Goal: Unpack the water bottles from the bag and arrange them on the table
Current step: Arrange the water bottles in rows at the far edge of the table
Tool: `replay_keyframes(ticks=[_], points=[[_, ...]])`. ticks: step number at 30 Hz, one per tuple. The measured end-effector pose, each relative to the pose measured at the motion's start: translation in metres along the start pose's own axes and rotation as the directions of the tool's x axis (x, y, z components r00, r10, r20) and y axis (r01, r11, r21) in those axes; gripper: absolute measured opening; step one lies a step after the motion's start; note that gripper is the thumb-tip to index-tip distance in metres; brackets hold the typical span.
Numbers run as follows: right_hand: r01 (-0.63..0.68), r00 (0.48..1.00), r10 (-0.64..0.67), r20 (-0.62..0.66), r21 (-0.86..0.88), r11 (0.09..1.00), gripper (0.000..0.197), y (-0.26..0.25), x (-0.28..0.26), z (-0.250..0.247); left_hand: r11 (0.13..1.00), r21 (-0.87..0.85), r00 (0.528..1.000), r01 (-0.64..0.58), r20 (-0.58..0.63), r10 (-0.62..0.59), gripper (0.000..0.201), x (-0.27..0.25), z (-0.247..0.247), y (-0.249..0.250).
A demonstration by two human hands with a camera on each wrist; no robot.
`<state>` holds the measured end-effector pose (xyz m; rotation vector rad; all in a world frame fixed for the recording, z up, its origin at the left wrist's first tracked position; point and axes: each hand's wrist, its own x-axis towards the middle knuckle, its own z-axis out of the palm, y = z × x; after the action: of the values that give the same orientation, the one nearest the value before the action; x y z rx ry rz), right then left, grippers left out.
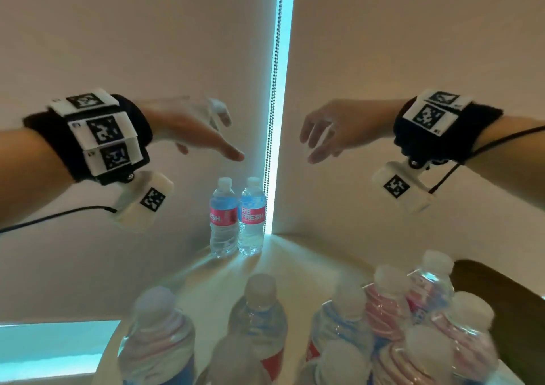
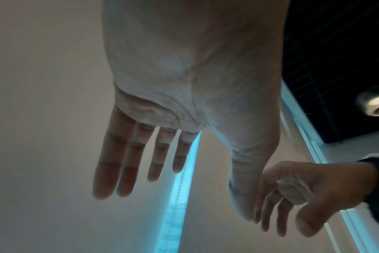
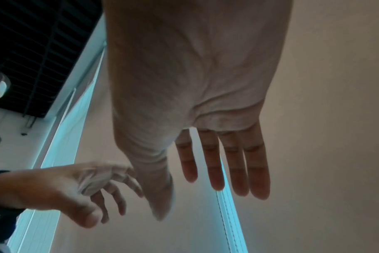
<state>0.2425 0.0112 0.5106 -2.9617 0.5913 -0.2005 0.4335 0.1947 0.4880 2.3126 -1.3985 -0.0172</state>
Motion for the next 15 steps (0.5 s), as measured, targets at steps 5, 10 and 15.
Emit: replay_keyframes(ticks=[5,10,15], points=[[0.001,0.999,-0.003,0.042,0.06,0.998,0.03,0.023,-0.082,-0.034,0.961,0.07,0.961,-0.268,0.092,0.261,0.058,-0.056,-0.012,0.083],[0.001,0.972,-0.017,0.234,0.068,0.998,0.04,0.046,-0.148,-0.025,0.878,0.084,0.837,-0.472,0.356,0.416,0.043,-0.086,0.017,0.152],[0.072,0.944,-0.08,0.32,0.039,0.997,0.055,0.063,-0.179,0.01,0.829,0.15,0.735,-0.538,0.565,0.375,0.044,-0.078,0.057,0.193]])
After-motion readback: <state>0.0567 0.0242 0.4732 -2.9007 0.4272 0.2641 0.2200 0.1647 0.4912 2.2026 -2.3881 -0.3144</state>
